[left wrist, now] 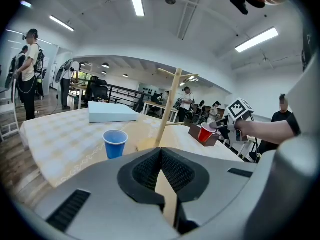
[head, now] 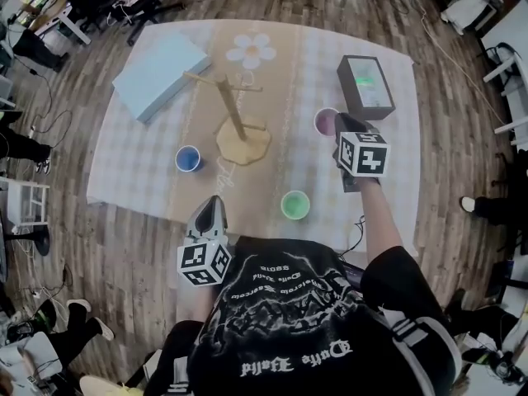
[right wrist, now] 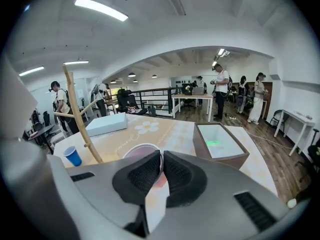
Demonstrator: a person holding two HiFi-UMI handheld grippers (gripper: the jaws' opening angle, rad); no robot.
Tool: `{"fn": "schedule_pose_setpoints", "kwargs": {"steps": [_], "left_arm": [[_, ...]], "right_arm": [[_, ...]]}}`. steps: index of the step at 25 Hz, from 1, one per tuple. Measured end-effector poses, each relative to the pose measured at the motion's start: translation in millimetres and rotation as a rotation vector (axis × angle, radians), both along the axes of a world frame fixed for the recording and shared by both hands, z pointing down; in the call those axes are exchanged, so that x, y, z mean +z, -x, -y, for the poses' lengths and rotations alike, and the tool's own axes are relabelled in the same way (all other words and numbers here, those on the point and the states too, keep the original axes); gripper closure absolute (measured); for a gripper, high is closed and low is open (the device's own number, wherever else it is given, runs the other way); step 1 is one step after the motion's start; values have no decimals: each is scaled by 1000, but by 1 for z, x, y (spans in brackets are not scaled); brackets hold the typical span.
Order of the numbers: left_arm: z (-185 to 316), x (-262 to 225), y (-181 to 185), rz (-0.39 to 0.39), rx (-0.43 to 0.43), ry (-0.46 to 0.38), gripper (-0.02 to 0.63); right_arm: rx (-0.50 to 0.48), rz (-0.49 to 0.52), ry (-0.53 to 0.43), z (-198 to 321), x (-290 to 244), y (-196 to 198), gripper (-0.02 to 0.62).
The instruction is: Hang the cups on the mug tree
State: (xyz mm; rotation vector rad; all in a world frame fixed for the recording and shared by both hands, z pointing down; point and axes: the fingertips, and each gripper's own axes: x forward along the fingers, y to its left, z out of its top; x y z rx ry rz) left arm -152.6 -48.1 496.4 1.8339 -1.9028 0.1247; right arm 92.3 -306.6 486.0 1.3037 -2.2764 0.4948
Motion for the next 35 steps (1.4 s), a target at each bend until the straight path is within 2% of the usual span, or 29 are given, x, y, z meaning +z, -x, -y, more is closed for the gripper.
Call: {"fn": "schedule_pose_setpoints", "kwargs": {"steps": [8, 16, 26, 35], "left_arm": [[-1, 2, -1, -8, 0, 13, 586], [-5, 4, -2, -7, -6, 21, 586], [-14, 4, 8, -20, -55, 29, 586], [-29, 9, 24, -17, -123, 53, 586]], "right_arm": [[-78, -8, -74, -4, -27, 49, 565], [-103, -19, -156, -5, -49, 82, 565], [-189, -43, -223, -4, -68, 133, 565], [-192, -59, -306, 0, -81, 158, 565]]}}
